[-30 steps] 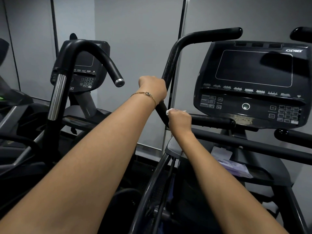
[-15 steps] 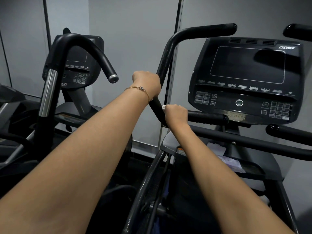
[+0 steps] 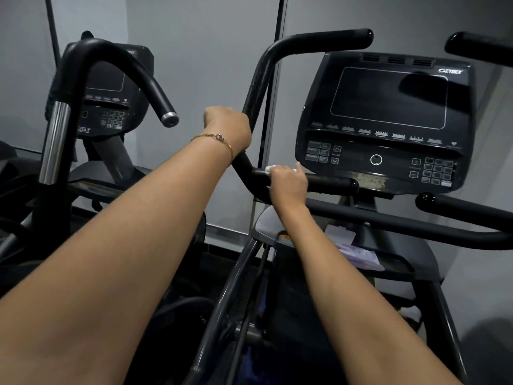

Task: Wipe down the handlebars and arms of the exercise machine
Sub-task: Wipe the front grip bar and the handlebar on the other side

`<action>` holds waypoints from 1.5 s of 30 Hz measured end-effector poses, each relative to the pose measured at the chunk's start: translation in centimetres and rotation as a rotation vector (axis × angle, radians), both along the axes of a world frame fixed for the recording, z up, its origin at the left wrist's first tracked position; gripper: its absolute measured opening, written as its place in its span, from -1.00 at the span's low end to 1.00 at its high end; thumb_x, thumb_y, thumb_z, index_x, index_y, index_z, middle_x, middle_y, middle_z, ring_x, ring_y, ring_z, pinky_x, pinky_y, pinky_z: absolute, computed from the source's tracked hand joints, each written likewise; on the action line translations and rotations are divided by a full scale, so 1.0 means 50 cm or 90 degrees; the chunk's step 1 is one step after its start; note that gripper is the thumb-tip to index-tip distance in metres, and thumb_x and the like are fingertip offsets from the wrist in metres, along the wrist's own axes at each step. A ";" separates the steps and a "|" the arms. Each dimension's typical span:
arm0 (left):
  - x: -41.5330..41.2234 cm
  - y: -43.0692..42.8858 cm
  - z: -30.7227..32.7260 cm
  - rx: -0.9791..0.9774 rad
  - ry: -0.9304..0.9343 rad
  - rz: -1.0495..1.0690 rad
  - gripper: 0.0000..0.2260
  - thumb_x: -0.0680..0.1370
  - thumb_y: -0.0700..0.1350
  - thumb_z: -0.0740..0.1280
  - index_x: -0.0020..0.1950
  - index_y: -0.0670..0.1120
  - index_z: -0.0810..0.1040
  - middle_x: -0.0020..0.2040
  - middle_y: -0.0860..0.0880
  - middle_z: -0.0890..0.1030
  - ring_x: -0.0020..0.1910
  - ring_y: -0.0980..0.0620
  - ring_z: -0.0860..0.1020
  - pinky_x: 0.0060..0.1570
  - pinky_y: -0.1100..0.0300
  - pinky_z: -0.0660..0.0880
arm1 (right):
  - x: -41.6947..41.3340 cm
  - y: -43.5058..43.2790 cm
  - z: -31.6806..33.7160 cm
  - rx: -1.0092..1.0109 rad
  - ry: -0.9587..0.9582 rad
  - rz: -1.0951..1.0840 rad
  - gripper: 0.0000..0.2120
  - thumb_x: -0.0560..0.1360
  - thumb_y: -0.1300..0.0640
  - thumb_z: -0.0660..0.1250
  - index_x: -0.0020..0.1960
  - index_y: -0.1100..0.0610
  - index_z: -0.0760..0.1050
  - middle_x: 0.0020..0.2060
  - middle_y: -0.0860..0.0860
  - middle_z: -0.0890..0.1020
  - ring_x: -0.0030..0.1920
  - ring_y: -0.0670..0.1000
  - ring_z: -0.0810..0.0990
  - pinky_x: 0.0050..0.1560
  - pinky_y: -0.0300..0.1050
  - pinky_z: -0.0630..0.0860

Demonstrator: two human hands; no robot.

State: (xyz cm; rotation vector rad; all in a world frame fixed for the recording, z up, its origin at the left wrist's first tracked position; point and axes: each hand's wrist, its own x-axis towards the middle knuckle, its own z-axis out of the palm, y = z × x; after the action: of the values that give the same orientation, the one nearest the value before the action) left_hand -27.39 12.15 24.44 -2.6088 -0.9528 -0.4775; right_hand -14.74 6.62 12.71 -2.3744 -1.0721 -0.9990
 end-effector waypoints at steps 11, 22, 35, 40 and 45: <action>0.005 -0.014 -0.007 0.036 0.025 0.015 -0.82 0.51 -0.30 0.19 -0.28 -0.13 0.34 -0.34 -0.05 0.37 -0.41 0.02 0.31 -0.36 0.19 0.21 | 0.011 -0.095 0.003 0.048 0.009 -0.046 -0.69 0.55 0.32 0.09 0.15 0.20 0.55 0.02 0.14 0.62 0.08 0.16 0.54 0.38 0.00 0.20; 0.037 -0.016 -0.030 0.082 0.057 0.076 -0.82 0.50 -0.21 0.21 0.03 -0.13 0.56 -0.08 -0.03 0.62 -0.10 -0.02 0.62 -0.02 0.16 0.56 | 0.007 -0.103 0.013 -0.034 -0.038 -0.028 -0.72 0.53 0.35 0.12 0.15 0.17 0.49 0.05 0.08 0.60 0.09 0.11 0.54 0.24 -0.07 0.34; 0.059 -0.049 -0.036 0.145 0.187 0.119 -0.76 0.49 -0.26 0.22 0.11 -0.20 0.56 0.00 -0.11 0.63 -0.13 -0.11 0.65 -0.14 0.09 0.62 | 0.003 -0.132 0.049 -0.131 -0.018 -0.075 -0.68 0.48 0.36 0.13 0.11 0.10 0.52 -0.06 0.11 0.61 -0.04 0.17 0.58 -0.18 -0.11 0.32; 0.057 -0.037 -0.036 0.155 0.159 0.108 -0.76 0.51 -0.24 0.19 0.12 -0.20 0.54 0.00 -0.10 0.63 -0.13 -0.09 0.65 -0.13 0.12 0.62 | 0.016 -0.153 0.050 -0.102 -0.005 -0.118 -0.74 0.51 0.34 0.13 0.07 0.16 0.53 -0.05 0.13 0.62 -0.01 0.18 0.58 -0.14 -0.10 0.37; 0.068 -0.037 -0.044 0.181 0.166 0.123 -0.75 0.50 -0.26 0.21 0.15 -0.22 0.53 0.01 -0.11 0.63 -0.13 -0.10 0.65 -0.16 0.10 0.62 | 0.002 -0.125 0.046 -0.106 -0.025 -0.060 -0.69 0.52 0.35 0.12 0.15 0.14 0.51 -0.03 0.12 0.62 -0.01 0.16 0.58 -0.02 -0.05 0.45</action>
State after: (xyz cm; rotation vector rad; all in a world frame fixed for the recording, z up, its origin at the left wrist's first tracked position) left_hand -24.02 10.32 22.25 -2.2310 -0.9589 -0.1982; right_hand -14.65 0.38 15.01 -2.5701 -1.1063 -1.0295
